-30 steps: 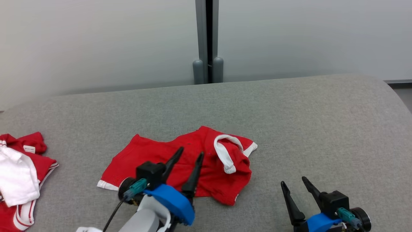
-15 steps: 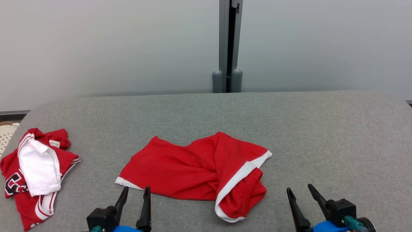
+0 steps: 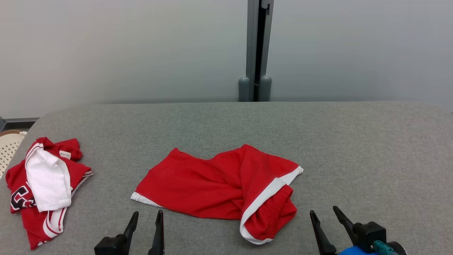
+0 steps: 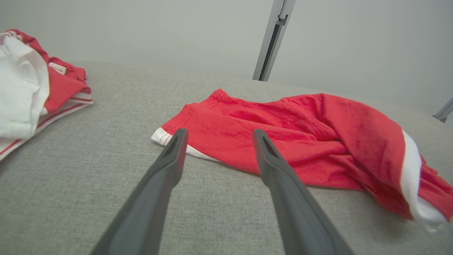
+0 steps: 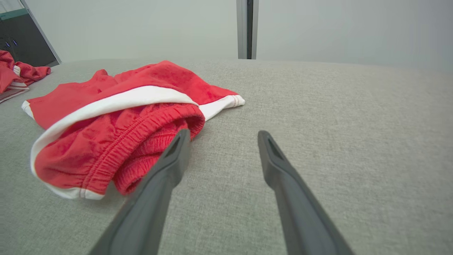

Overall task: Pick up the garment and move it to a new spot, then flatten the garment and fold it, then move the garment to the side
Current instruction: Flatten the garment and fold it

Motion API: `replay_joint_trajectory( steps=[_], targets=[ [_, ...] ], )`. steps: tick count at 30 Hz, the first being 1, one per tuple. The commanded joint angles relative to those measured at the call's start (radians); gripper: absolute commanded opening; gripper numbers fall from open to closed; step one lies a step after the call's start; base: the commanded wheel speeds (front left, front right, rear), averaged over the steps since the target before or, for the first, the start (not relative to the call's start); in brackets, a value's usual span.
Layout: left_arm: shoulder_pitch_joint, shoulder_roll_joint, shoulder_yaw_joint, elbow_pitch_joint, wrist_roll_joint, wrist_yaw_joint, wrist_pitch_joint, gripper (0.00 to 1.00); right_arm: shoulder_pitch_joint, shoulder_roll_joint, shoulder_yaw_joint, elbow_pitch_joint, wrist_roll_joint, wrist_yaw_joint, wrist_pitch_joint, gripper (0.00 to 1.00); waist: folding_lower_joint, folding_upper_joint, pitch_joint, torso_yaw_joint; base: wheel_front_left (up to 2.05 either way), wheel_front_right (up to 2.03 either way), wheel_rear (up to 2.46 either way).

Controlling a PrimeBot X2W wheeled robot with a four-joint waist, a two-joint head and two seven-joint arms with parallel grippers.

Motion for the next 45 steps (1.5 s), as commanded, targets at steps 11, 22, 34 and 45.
replay_joint_trajectory(
  steps=[11, 22, 34, 45],
  targets=[
    [-0.01, -0.004, -0.024, 0.016, -0.01, -0.009, -0.003, 1.0, -0.064, -0.002, 0.101, -0.032, 0.124, 0.0, -0.001, 1.0, 0.0, -0.0001, 0.025, 0.023, 0.0, 0.0, 0.0],
    [-0.048, -0.004, -0.067, 0.016, -0.014, -0.008, -0.003, 1.0, -0.232, -0.002, -0.016, 0.126, 0.078, 0.0, -0.001, 1.0, 0.0, -0.0001, 0.087, 0.073, 0.0, 0.0, 0.0],
    [-0.124, -0.004, -0.116, 0.006, -0.023, -0.008, -0.003, 1.0, -0.461, -0.002, -0.125, 0.445, 0.072, 0.0, -0.001, 1.0, 0.0, -0.0001, 0.216, 0.148, 0.0, 0.0, 0.0],
    [-0.151, -0.004, -0.108, 0.009, -0.026, -0.008, -0.003, 1.0, -0.52, 0.001, -0.151, 0.534, 0.109, 0.0, 0.0, 0.0, 0.0, -0.0001, 0.238, 0.169, 0.0, 0.0, 0.0]
  ],
)
